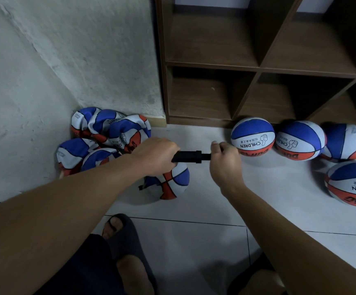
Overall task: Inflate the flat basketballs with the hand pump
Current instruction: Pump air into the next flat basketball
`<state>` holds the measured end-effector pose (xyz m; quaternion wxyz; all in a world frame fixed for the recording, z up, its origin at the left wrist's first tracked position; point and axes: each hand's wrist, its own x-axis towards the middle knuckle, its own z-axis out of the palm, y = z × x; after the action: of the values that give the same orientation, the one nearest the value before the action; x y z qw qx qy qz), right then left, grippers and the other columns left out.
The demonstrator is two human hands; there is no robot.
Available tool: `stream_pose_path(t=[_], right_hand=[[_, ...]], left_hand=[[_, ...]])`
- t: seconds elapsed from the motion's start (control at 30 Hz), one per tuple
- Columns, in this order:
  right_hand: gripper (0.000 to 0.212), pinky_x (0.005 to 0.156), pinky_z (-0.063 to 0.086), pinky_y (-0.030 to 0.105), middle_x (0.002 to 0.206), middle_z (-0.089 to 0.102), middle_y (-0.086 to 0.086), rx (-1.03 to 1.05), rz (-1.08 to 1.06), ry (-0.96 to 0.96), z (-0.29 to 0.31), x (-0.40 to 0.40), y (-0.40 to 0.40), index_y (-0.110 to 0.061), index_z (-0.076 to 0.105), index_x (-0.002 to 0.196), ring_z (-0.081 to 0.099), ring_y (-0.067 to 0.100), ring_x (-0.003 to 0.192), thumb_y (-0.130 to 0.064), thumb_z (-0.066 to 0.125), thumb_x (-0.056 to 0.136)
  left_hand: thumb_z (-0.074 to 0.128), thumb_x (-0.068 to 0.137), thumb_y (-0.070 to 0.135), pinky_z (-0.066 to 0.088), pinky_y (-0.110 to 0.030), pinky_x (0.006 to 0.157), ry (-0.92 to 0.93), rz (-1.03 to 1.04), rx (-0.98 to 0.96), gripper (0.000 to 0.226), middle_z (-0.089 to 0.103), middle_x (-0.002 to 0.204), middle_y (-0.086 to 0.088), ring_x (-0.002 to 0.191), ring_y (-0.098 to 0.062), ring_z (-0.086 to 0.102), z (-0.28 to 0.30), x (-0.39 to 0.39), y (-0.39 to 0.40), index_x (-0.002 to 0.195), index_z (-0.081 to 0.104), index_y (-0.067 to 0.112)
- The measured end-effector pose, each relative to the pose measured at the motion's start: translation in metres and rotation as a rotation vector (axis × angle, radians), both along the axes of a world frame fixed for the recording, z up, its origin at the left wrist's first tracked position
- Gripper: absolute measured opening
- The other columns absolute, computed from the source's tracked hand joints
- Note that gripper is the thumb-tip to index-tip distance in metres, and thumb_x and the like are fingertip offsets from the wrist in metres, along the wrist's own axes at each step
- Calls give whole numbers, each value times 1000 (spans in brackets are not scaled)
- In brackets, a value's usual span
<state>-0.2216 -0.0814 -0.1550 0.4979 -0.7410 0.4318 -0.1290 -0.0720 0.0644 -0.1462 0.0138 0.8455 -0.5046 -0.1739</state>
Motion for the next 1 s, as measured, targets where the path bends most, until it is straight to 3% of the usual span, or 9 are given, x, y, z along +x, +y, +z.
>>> stream_pose_path(t=[0.13,0.33,0.47,0.6,0.67,0.77,0.9,1.0], right_hand=[[41,57,39,35,69,55,4,34,26,21,-4,3,11,-6,62,90,51,17,60,-35,46,113],[39,56,39,35,66,52,2,52,14,18,-2,8,4,-13,58,84,49,16,58,-38,48,112],[38,54,39,33,66,50,1,94,31,63,1,7,-2,-11,61,90,47,14,56,-40,49,112],[38,61,46,39,73,50,6,164,-39,71,1,1,-24,-1,60,97,49,20,65,-36,56,109],[31,66,49,42,78,54,6,164,-136,64,0,-6,-44,-9,60,87,51,24,73,-33,59,107],[28,58,43,36,72,50,2,203,-226,43,-7,-13,-61,-13,60,83,45,26,69,-31,62,104],[32,69,50,49,78,53,5,153,-170,85,-18,-11,-42,-4,65,98,51,27,75,-33,55,106],[39,62,43,46,70,51,6,60,-65,70,-14,-5,-21,-5,58,87,49,24,65,-36,49,110]], left_hand=[[65,98,25,32,-30,50,-9,-29,9,11,58,71,3,60,-14,55,2,-8,-3,88,63,23],[65,97,23,31,-30,49,-6,-7,-33,13,57,70,4,58,-13,54,3,-7,-5,84,61,24],[65,99,26,31,-29,49,7,-15,-46,15,58,70,5,58,-13,55,0,-7,-5,85,61,26],[65,101,32,36,-30,50,21,-2,-35,25,59,69,6,58,-13,57,-6,-2,-1,78,54,32],[65,101,34,46,-33,52,-7,36,-10,23,60,70,5,59,-13,60,-9,8,7,79,56,31],[65,99,37,56,-36,57,-59,72,19,21,61,70,6,60,-13,62,-12,19,17,80,59,31],[64,101,34,44,-31,52,-60,32,47,22,60,72,5,61,-14,60,-15,11,13,80,56,31],[63,98,28,37,-30,49,-83,34,-6,16,57,70,6,60,-15,58,-17,2,8,83,58,29]])
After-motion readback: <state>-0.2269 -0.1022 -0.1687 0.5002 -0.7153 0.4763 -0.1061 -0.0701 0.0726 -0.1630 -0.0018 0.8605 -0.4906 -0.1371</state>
